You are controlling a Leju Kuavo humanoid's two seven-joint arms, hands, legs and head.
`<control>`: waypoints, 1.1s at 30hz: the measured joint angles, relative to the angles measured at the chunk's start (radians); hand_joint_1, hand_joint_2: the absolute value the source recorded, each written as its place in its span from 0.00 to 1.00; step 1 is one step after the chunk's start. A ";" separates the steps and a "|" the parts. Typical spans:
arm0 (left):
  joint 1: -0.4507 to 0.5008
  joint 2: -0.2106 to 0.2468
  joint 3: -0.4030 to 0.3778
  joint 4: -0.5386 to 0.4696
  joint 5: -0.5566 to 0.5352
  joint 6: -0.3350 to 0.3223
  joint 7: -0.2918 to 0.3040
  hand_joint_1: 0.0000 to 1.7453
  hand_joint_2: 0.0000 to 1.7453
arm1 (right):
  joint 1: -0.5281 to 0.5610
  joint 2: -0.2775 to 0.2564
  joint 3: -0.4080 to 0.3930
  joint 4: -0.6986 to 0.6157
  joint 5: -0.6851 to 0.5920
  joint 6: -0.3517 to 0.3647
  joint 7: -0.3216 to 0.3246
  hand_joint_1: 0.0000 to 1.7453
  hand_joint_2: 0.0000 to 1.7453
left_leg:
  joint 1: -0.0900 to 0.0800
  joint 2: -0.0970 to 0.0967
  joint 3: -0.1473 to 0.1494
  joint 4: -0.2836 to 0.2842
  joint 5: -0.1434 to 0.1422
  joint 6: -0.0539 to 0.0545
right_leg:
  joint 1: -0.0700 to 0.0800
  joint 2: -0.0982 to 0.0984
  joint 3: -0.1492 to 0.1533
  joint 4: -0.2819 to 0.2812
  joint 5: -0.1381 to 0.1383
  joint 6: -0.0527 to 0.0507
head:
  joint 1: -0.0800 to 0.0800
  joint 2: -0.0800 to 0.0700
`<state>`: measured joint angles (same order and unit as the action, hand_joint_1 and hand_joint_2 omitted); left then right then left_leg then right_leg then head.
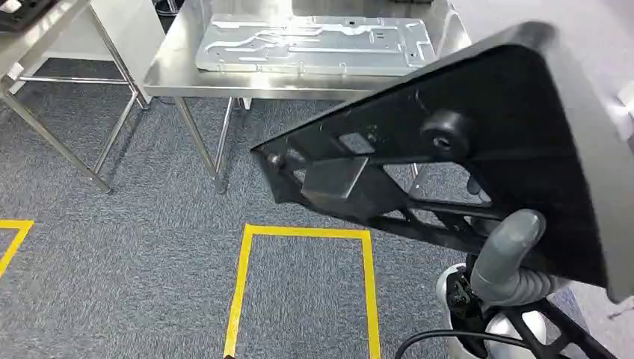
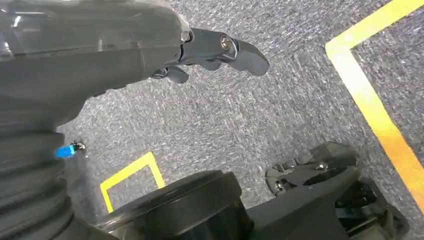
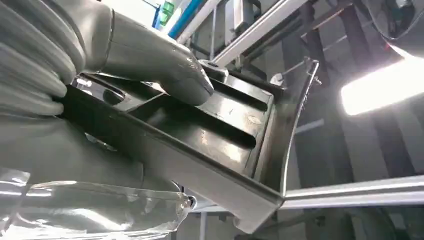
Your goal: Take the parts from the cabinet and place them on the table.
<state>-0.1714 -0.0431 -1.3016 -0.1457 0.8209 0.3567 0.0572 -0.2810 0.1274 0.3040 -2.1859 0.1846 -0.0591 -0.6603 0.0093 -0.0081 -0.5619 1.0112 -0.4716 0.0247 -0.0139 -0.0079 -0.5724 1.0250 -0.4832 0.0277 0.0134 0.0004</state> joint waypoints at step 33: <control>0.004 0.001 -0.011 0.000 0.010 0.006 -0.005 0.00 1.00 | -0.009 0.011 0.020 -0.023 0.036 -0.020 0.033 1.00 1.00 | -0.012 -0.004 0.020 0.000 -0.015 0.025 | -0.001 0.009 0.016 0.173 -0.065 0.008 | -0.004 0.000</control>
<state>-0.1672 -0.0420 -1.3123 -0.1453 0.8305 0.3624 0.0526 -0.2903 0.1385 0.3239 -2.2087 0.2209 -0.0794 -0.6271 -0.0030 -0.0121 -0.5422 1.0114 -0.4861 0.0494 -0.0145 0.0008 -0.5561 1.1983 -0.5481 0.0356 0.0095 0.0008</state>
